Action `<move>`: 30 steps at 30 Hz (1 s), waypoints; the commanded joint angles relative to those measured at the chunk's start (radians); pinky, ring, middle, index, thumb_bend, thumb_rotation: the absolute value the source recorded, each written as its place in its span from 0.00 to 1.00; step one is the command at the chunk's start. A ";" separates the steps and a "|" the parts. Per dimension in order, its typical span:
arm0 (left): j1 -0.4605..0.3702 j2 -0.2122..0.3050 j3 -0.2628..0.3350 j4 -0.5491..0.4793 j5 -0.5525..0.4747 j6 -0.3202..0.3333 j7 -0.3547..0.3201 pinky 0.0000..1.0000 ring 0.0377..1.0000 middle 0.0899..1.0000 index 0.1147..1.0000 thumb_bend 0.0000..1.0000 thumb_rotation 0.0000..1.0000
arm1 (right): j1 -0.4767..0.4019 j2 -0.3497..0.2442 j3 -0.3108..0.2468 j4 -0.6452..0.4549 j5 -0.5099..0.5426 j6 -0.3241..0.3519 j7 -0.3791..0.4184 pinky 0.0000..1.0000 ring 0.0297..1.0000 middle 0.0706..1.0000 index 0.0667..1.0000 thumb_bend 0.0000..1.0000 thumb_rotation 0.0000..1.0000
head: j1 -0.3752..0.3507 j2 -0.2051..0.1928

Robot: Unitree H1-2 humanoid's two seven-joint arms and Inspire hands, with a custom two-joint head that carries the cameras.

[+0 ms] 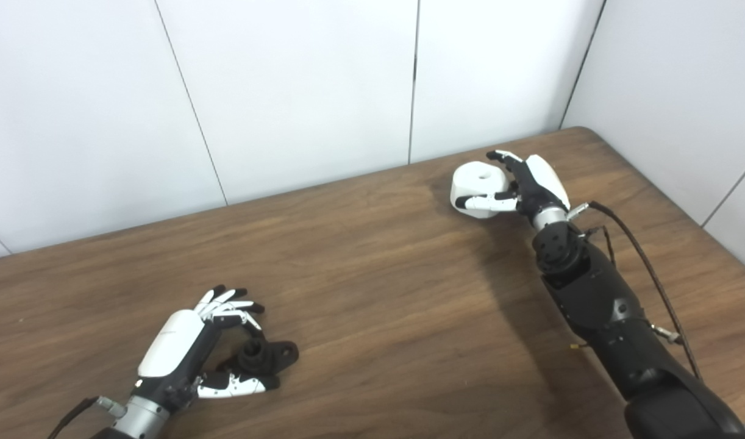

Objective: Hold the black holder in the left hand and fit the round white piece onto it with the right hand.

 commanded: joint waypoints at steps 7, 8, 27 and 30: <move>0.014 0.003 0.010 -0.005 -0.012 0.001 0.000 1.00 0.90 0.75 0.42 0.52 0.04 | -0.036 -0.022 0.022 -0.013 -0.026 -0.011 -0.006 0.87 0.95 0.91 0.82 0.93 0.44 | -0.001 0.002; 0.014 0.002 0.011 -0.005 -0.013 0.001 -0.001 1.00 0.91 0.75 0.42 0.52 0.04 | -0.036 -0.023 0.024 -0.016 -0.030 -0.005 -0.006 0.90 0.96 0.91 0.82 0.93 0.45 | -0.001 0.002; 0.009 0.001 0.017 -0.003 -0.014 -0.001 -0.003 1.00 0.90 0.75 0.42 0.52 0.04 | -0.031 -0.047 0.048 0.002 -0.099 -0.019 -0.025 1.00 0.96 0.90 0.79 0.93 0.45 | -0.007 0.006; 0.008 0.001 0.017 -0.005 -0.012 0.000 -0.003 1.00 0.90 0.75 0.42 0.52 0.04 | -0.034 -0.047 0.049 0.008 -0.107 -0.019 -0.034 1.00 0.95 0.90 0.79 0.93 0.46 | -0.009 0.008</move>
